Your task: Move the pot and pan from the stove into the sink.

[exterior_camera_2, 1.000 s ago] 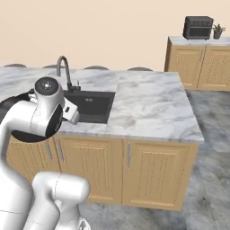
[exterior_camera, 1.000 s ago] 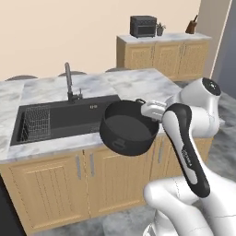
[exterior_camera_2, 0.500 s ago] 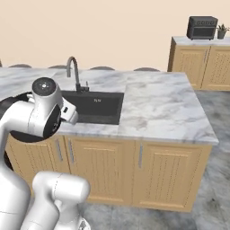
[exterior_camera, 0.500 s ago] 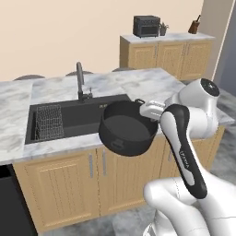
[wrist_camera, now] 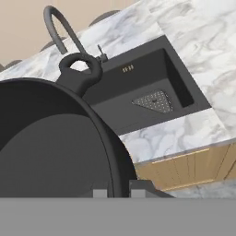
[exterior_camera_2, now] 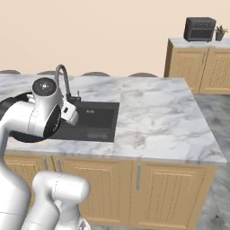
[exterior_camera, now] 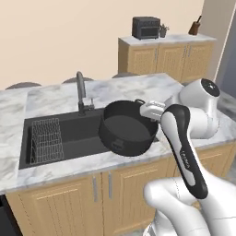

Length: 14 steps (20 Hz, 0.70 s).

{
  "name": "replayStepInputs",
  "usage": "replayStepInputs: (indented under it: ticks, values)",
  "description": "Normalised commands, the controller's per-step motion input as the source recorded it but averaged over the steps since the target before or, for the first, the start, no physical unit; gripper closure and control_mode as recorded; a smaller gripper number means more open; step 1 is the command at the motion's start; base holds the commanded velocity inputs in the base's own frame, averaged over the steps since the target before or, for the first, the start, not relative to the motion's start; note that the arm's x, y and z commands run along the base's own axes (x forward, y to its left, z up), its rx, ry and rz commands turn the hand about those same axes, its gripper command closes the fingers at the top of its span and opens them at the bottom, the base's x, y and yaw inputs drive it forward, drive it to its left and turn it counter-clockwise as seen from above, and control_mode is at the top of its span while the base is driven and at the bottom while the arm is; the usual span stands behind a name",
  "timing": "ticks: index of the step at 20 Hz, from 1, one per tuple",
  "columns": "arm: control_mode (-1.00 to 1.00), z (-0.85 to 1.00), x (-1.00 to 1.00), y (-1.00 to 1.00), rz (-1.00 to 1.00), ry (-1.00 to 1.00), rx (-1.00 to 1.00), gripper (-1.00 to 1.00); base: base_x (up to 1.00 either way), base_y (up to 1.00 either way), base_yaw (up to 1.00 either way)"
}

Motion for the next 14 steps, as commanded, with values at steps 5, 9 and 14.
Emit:
replayStepInputs:
  ticks: [5,9,14]
  values:
    - [1.0,0.0,0.0,0.0,0.0,0.0,0.0,1.0,0.71,0.19,-0.09]
    - [1.0,0.0,0.0,0.0,0.0,0.0,0.0,1.0,0.56,0.18,-0.08]
    - [1.0,0.0,0.0,0.0,0.0,0.0,0.0,1.0,0.29,0.09,-0.04]
